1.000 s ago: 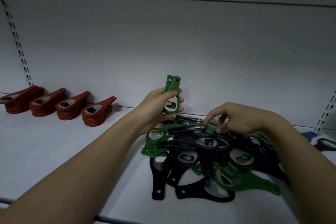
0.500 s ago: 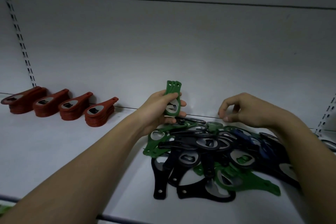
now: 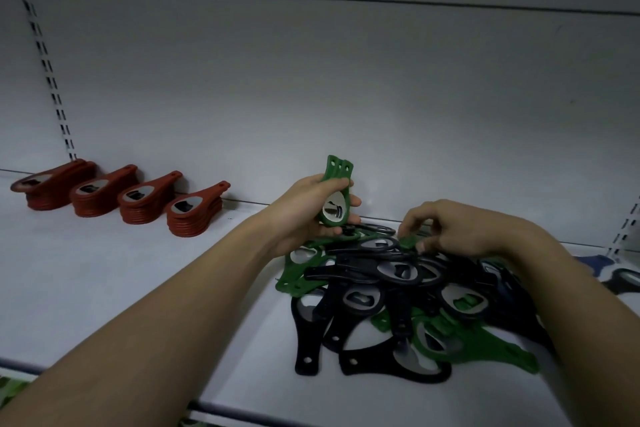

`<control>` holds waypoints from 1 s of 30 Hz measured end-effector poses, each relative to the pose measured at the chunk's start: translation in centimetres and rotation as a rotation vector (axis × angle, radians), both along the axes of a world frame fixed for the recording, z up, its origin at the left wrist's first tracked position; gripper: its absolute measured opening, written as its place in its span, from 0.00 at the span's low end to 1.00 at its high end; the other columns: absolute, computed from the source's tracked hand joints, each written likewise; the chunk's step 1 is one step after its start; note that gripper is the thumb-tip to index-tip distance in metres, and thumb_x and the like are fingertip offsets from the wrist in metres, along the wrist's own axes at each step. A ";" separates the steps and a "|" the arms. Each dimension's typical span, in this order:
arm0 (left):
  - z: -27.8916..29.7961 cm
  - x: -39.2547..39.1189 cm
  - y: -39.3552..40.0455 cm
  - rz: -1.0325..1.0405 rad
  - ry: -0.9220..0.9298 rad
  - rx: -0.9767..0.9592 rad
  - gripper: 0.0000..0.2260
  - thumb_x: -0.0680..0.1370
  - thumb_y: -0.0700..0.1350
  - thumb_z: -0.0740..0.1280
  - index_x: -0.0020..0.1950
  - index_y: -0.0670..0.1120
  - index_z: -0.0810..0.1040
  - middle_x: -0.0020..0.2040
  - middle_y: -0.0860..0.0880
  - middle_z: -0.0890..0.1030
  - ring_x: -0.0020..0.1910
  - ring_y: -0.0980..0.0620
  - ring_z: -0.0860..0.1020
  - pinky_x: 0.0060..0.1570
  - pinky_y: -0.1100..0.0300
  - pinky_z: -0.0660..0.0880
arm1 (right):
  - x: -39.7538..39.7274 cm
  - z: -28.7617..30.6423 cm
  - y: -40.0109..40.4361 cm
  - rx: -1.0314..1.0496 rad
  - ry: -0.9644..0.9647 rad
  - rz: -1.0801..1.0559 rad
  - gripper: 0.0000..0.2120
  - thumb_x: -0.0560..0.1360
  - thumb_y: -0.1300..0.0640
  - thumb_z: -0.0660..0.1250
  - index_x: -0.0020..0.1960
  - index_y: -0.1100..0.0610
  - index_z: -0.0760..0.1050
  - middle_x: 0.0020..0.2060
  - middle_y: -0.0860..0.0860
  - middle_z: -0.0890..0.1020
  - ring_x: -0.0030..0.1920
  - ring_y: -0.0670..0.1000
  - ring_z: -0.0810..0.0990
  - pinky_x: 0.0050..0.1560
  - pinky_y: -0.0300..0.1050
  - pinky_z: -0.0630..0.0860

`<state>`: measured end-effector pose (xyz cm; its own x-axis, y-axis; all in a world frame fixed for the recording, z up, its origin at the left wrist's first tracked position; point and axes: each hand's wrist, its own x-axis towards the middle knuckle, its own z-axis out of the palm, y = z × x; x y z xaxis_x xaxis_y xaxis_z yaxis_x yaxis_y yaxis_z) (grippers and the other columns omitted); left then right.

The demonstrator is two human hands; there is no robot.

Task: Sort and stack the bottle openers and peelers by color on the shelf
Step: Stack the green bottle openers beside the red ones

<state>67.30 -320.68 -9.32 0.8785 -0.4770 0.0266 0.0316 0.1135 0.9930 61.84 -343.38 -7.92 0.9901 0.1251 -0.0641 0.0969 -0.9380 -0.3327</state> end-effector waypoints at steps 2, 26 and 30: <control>0.0 0.1 -0.1 -0.020 0.036 -0.026 0.14 0.84 0.48 0.59 0.65 0.43 0.75 0.49 0.45 0.83 0.40 0.49 0.84 0.30 0.61 0.76 | 0.0 0.1 -0.1 -0.001 -0.048 0.002 0.09 0.77 0.59 0.69 0.52 0.45 0.78 0.53 0.45 0.76 0.47 0.44 0.76 0.51 0.42 0.73; 0.9 -0.4 0.6 -0.217 -0.099 -0.109 0.14 0.81 0.42 0.64 0.66 0.43 0.74 0.55 0.45 0.85 0.43 0.49 0.85 0.30 0.66 0.76 | 0.0 0.6 5.5 0.822 -0.544 -0.180 0.13 0.76 0.56 0.71 0.57 0.57 0.71 0.45 0.53 0.79 0.29 0.45 0.79 0.34 0.42 0.79; 1.4 0.6 1.5 0.059 -0.066 -0.318 0.12 0.81 0.36 0.62 0.65 0.44 0.74 0.55 0.45 0.85 0.43 0.49 0.85 0.30 0.65 0.77 | -0.1 0.3 6.2 0.705 -0.510 -0.174 0.08 0.79 0.52 0.66 0.51 0.57 0.73 0.45 0.54 0.80 0.29 0.47 0.78 0.34 0.47 0.78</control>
